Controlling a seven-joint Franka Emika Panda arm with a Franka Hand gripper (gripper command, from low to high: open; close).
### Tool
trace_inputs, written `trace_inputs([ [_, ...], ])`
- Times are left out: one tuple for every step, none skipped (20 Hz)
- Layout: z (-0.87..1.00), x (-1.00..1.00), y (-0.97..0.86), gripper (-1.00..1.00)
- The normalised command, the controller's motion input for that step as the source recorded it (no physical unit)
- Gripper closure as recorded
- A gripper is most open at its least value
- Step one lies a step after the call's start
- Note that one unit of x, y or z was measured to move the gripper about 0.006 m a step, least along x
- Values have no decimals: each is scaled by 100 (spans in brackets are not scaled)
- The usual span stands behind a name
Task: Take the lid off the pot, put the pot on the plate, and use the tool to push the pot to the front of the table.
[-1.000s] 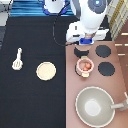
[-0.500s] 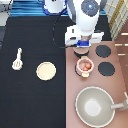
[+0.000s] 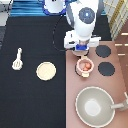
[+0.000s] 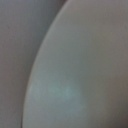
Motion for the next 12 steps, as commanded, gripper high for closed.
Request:
trace_inputs([
  [18, 0, -12, 100],
  [19, 0, -9, 100],
  [22, 1, -8, 100],
  [19, 3, -3, 100],
  [16, 3, -4, -100],
  [17, 10, 0, -100],
  [13, 8, -1, -100],
  [26, 15, 0, -100],
  [32, 8, 0, -100],
  [43, 4, 0, -100],
  [45, 0, 0, -100],
  [53, -5, 0, -100],
])
